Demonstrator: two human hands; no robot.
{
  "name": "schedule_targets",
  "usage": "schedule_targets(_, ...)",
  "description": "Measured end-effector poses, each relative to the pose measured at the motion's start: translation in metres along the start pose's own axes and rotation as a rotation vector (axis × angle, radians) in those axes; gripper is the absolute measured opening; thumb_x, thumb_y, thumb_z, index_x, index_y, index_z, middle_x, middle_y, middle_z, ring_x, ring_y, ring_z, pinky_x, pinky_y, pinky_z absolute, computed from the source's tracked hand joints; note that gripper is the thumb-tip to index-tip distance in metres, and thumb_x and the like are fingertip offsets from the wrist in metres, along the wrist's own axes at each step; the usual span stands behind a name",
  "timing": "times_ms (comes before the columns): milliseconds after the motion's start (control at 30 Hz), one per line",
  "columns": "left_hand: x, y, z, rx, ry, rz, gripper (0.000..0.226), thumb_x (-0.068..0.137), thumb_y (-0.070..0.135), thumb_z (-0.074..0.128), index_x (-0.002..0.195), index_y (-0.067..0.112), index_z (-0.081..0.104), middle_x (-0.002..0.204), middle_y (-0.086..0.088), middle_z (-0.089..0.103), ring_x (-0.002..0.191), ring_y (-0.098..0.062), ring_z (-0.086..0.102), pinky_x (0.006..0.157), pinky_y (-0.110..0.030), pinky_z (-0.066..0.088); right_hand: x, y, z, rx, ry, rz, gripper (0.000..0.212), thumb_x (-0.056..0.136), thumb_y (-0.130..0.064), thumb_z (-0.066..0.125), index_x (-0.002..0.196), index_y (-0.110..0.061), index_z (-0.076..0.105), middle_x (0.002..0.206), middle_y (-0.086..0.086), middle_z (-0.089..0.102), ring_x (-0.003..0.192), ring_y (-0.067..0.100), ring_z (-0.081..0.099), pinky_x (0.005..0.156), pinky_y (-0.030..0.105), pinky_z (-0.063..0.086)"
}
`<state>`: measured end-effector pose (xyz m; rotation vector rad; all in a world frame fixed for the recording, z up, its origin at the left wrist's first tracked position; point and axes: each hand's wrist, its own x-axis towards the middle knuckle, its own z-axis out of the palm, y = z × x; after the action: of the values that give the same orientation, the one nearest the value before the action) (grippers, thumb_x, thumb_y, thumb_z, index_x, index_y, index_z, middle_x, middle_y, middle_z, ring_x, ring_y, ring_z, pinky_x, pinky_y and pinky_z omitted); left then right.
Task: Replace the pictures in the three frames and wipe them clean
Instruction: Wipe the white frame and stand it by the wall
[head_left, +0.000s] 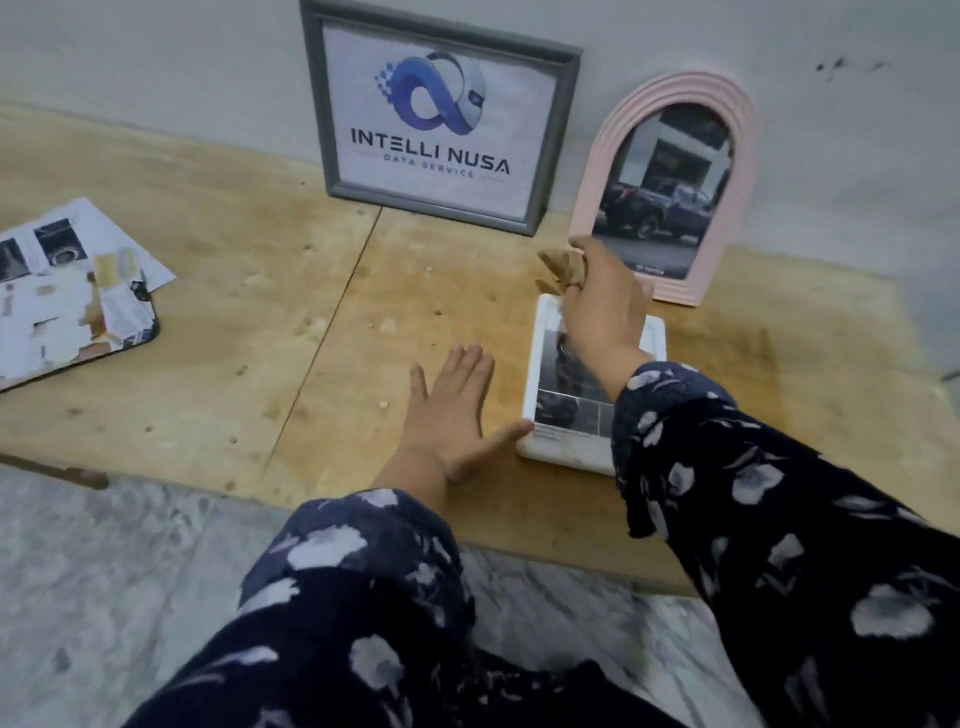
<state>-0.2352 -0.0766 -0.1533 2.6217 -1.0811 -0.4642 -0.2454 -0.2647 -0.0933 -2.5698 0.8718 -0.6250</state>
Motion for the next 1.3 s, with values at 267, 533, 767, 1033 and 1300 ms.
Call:
schedule_targets(267,-0.004,0.02,0.03,0.099,0.109,0.064,0.118,0.067,0.091,0.029,0.155,0.017,0.003,0.162,0.005,-0.006,0.148,-0.009,-0.011,0.115,-0.058,-0.01,0.008,0.015,0.02,-0.14,-0.114,-0.103,0.034,0.084,0.007,0.049,0.113,-0.01,0.053,0.111,0.009,0.058,0.1,0.028,0.054,0.077,0.036,0.042)
schedule_targets(533,-0.001,0.023,0.034,0.075,0.125,0.037,0.117,0.061,0.09,0.026,0.153,0.02,0.012,0.162,0.007,-0.007,0.148,-0.012,-0.011,0.115,-0.058,-0.007,-0.011,0.016,0.052,-0.056,-0.319,-0.051,0.048,0.077,0.011,0.042,0.113,-0.009,0.066,0.107,0.007,0.069,0.101,0.026,0.062,0.085,0.029,0.048)
schedule_targets(767,-0.001,0.021,0.039,0.1,0.169,0.062,0.118,0.064,0.093,0.027,0.154,0.02,0.007,0.162,0.005,-0.009,0.149,-0.014,-0.007,0.116,-0.058,-0.004,-0.036,0.034,0.025,-0.017,-0.46,-0.072,0.058,0.083,0.006,0.042,0.13,-0.024,0.059,0.127,0.0,0.064,0.122,0.021,0.055,0.104,0.029,0.04)
schedule_targets(1033,-0.002,0.023,0.041,0.138,0.174,0.054,0.124,0.058,0.095,0.024,0.155,0.02,0.004,0.162,0.004,-0.011,0.149,-0.014,-0.006,0.116,-0.058,-0.003,-0.085,0.034,-0.004,-0.013,-0.529,-0.181,0.057,0.081,0.005,0.044,0.126,-0.026,0.061,0.12,-0.003,0.067,0.115,0.019,0.058,0.095,0.031,0.046)
schedule_targets(1300,-0.004,0.022,0.04,0.157,0.155,0.08,0.104,0.062,0.085,0.018,0.153,0.036,0.007,0.162,0.004,-0.011,0.149,-0.018,-0.002,0.114,-0.059,-0.003,-0.116,0.027,-0.025,-0.161,-0.632,-0.3,0.047,0.084,-0.022,0.068,0.128,-0.031,0.057,0.127,-0.007,0.062,0.117,0.019,0.056,0.094,0.034,0.046)
